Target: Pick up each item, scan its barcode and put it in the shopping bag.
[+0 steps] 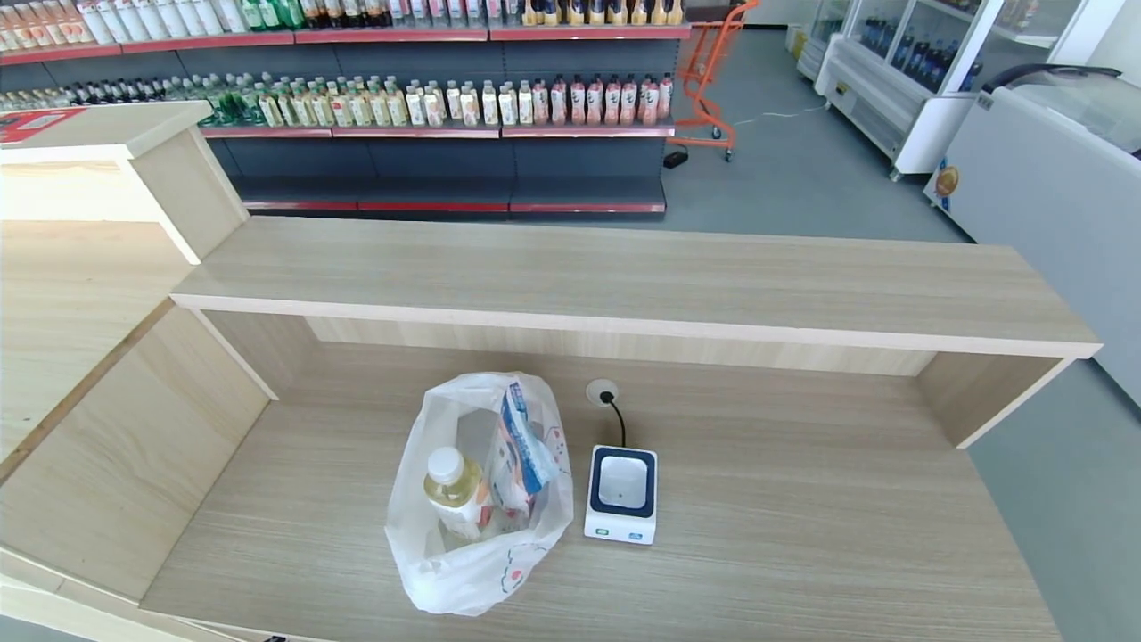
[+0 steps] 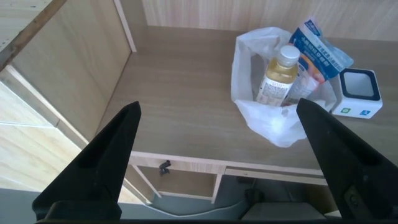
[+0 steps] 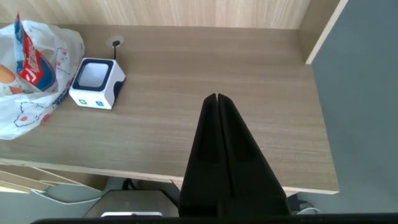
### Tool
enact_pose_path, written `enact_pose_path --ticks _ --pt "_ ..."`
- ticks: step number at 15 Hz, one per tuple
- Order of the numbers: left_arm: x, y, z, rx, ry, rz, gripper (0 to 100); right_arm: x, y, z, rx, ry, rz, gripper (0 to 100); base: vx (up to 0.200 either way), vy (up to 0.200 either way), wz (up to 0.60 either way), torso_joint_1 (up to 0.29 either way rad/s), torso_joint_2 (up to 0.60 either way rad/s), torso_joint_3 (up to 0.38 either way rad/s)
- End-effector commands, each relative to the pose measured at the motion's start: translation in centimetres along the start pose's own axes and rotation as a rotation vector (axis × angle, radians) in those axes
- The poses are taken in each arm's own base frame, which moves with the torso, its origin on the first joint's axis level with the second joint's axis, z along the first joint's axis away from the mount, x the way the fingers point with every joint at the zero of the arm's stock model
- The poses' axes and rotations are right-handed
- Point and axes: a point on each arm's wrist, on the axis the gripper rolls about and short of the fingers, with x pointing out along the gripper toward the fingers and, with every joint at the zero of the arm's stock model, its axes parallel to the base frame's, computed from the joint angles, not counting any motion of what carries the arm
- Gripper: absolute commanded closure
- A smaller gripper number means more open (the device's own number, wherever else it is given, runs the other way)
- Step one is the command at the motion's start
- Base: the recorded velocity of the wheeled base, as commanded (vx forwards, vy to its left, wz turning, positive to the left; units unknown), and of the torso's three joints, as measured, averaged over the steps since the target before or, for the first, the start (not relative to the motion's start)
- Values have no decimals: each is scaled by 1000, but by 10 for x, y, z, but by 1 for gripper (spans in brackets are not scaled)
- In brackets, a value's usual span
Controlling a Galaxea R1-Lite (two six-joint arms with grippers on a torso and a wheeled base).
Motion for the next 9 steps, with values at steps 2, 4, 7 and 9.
enact_pose_path --ticks 2,4,7,9 --pt "0 0 0 0 0 0 0 0 0 0 -1 4 1 100 0 0 0 0 0 0" --pt "0 0 0 0 0 -2 0 0 0 0 -1 4 1 100 0 0 0 0 0 0" --pt "0 0 0 0 0 0 0 0 0 0 2 4 1 100 0 0 0 0 0 0" --pt "0 0 0 0 0 0 0 0 0 0 -4 4 1 100 0 0 0 0 0 0"
